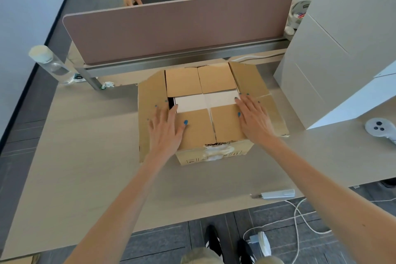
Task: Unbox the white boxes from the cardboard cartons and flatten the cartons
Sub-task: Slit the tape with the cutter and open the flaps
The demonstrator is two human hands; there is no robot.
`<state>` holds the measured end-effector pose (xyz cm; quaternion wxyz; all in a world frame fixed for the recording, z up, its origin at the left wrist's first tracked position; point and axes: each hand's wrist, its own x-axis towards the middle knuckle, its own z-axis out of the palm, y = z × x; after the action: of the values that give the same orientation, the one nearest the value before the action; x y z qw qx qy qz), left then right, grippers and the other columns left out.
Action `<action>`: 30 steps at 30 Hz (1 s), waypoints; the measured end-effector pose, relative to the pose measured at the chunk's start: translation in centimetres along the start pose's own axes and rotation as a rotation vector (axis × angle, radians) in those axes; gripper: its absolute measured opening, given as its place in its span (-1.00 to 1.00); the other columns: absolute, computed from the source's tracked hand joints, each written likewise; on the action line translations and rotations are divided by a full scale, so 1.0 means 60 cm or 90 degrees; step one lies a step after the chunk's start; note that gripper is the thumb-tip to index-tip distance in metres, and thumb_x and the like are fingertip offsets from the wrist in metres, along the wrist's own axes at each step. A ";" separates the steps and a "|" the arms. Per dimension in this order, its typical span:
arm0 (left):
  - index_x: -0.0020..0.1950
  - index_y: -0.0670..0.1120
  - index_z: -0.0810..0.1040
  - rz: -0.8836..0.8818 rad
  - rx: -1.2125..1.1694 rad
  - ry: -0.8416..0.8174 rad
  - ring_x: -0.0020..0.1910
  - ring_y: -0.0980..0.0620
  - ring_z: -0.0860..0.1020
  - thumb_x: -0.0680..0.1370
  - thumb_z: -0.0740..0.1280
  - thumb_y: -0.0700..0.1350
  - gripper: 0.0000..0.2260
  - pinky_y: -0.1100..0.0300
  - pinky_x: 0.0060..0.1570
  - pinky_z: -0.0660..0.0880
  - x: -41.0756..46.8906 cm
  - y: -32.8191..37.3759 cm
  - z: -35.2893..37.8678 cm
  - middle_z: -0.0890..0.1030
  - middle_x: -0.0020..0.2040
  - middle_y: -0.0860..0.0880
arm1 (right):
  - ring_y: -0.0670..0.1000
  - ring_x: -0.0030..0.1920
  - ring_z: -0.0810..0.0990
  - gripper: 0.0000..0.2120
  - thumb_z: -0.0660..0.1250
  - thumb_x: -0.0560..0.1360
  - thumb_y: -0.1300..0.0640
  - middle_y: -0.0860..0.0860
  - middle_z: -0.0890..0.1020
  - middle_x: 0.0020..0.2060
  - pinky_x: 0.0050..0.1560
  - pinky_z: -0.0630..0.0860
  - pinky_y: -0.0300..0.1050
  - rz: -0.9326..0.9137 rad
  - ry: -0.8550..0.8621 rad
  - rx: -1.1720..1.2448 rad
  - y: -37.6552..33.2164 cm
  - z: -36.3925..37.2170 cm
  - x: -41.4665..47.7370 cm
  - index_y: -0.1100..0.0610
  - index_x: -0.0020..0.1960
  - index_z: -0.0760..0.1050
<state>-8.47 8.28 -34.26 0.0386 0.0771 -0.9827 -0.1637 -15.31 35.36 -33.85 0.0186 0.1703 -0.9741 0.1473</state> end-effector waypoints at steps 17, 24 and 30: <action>-0.02 0.13 0.52 0.115 -0.247 -0.095 -0.08 -0.01 0.57 0.62 0.28 -0.24 -0.76 -0.03 -0.02 0.55 0.007 0.070 -0.155 0.54 -0.06 0.06 | 0.01 -0.29 0.46 -0.71 0.19 0.59 -0.05 0.01 0.54 -0.31 -0.27 0.36 -0.10 -0.099 -0.094 0.157 -0.053 -0.164 0.033 0.11 -0.17 0.50; 0.05 0.00 0.61 0.023 -0.344 -0.299 -0.20 0.13 0.61 0.64 0.29 -0.11 -0.90 0.22 -0.08 0.51 -0.072 0.091 -0.186 0.66 -0.01 -0.05 | -0.04 -0.30 0.66 -0.85 0.34 0.52 0.06 0.01 0.68 -0.23 -0.19 0.58 -0.15 -0.085 -0.366 0.262 -0.064 -0.214 -0.028 0.11 -0.15 0.60; 0.09 0.22 0.52 0.028 -0.238 -0.286 0.07 0.18 0.52 0.49 0.45 -0.25 -0.62 0.01 0.24 0.46 -0.125 0.071 -0.117 0.54 0.16 0.13 | -0.04 0.05 0.54 -0.74 0.44 0.41 0.01 -0.11 0.55 -0.01 0.07 0.50 -0.07 -0.126 -0.370 0.145 -0.035 -0.158 -0.077 0.00 0.08 0.54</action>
<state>-0.95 11.26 -26.65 -0.1629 0.0088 -0.9208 -0.3542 -10.37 37.79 -24.58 -0.2651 0.2997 -0.8949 0.1977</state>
